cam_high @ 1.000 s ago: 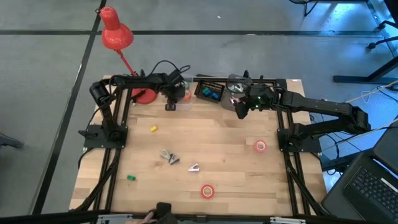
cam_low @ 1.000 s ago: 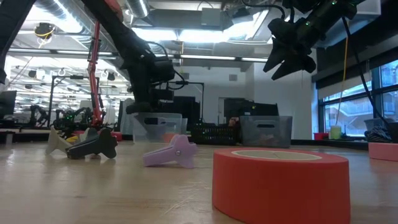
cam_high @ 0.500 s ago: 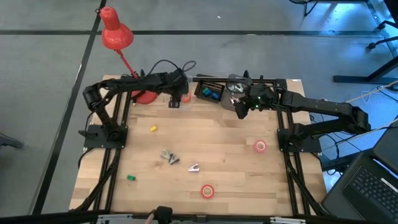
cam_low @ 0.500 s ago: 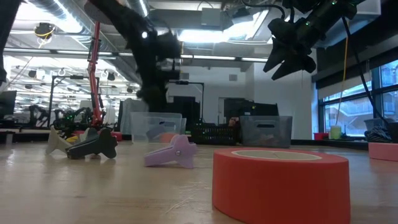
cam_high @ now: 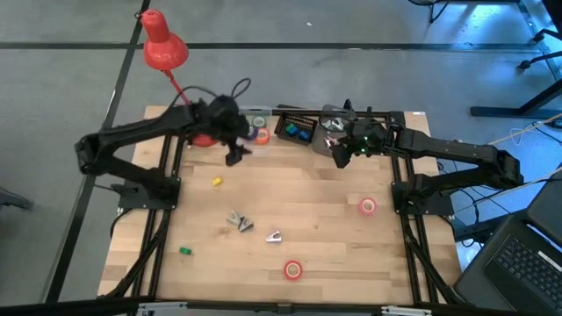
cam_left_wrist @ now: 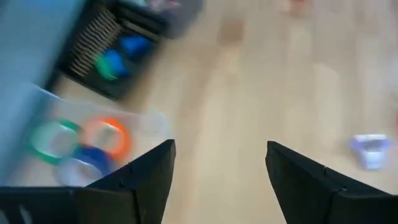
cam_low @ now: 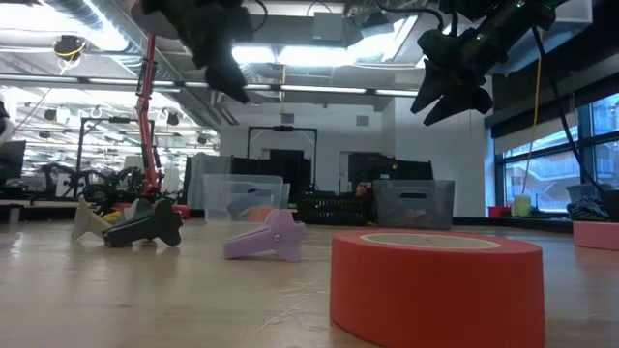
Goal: Pick and place Stapler, Stapler remover, tape
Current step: Put the gray staple remover into the left black bin
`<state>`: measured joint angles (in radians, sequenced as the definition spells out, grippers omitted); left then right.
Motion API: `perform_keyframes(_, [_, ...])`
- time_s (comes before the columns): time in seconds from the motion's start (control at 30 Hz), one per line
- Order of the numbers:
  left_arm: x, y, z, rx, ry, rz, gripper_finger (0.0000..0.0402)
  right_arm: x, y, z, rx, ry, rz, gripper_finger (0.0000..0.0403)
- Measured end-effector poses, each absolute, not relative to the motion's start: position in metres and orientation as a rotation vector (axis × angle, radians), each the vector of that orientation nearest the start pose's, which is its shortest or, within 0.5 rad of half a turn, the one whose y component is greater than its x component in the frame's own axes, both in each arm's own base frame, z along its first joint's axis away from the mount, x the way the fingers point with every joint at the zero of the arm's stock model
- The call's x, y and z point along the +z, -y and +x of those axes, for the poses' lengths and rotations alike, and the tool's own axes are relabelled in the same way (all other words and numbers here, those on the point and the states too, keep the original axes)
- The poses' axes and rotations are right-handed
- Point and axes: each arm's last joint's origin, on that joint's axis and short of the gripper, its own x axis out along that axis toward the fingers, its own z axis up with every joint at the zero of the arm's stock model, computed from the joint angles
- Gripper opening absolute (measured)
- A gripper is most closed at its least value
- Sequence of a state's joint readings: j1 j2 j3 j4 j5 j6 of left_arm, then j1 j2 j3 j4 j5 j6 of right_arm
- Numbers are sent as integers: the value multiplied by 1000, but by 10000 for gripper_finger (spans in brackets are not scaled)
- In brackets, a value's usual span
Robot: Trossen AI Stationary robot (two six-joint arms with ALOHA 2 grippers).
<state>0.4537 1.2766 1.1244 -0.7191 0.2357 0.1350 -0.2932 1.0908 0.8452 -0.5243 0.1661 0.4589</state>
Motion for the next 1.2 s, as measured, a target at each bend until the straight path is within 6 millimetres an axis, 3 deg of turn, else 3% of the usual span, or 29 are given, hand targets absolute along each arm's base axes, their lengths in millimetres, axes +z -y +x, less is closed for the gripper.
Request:
perform_keyframes(0.17, [271, -69, 214, 192, -913, -377, 233, 269, 68, 209, -599, -667, 457, 226])
perform_keyframes(0.3, [240, -41, 206, 160, -975, -441, 228, 270, 68, 209, -593, -666, 442, 226])
perform_keyframes(0.53, [195, -3, 206, -44, -1106, -248, 224, 275, 70, 214, -572, -601, 409, 227])
perform_keyframes(0.87, [166, 19, 224, -224, -1185, 7, 223, 276, 70, 214, -573, -592, 417, 227])
perform_keyframes(1.2, [153, 21, 233, -249, -1197, 35, 223, 275, 70, 214, -574, -590, 425, 227])
